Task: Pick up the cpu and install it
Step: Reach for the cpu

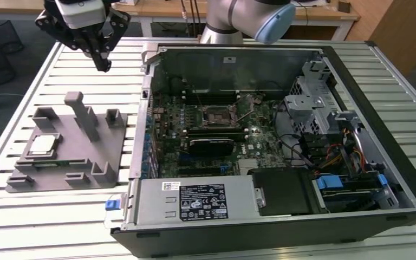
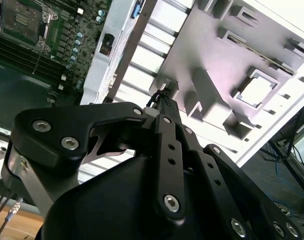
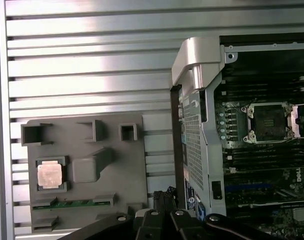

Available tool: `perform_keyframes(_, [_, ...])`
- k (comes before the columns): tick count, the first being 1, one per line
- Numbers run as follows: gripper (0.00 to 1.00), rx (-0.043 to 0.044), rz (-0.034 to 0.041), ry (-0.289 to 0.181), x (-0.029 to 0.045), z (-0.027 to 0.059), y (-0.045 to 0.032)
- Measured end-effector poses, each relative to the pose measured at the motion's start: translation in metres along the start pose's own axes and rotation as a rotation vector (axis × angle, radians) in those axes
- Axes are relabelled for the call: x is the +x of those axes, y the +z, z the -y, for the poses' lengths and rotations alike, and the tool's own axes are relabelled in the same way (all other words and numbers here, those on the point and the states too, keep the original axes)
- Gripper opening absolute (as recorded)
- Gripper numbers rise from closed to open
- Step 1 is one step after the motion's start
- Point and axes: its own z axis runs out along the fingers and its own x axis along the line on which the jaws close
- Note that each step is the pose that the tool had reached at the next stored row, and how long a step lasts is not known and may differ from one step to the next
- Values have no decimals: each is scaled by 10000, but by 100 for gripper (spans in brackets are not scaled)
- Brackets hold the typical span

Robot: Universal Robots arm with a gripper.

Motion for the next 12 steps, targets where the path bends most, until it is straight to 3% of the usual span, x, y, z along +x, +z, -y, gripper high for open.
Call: perform_keyframes(12, [11, 0, 0, -1, 133, 10, -2])
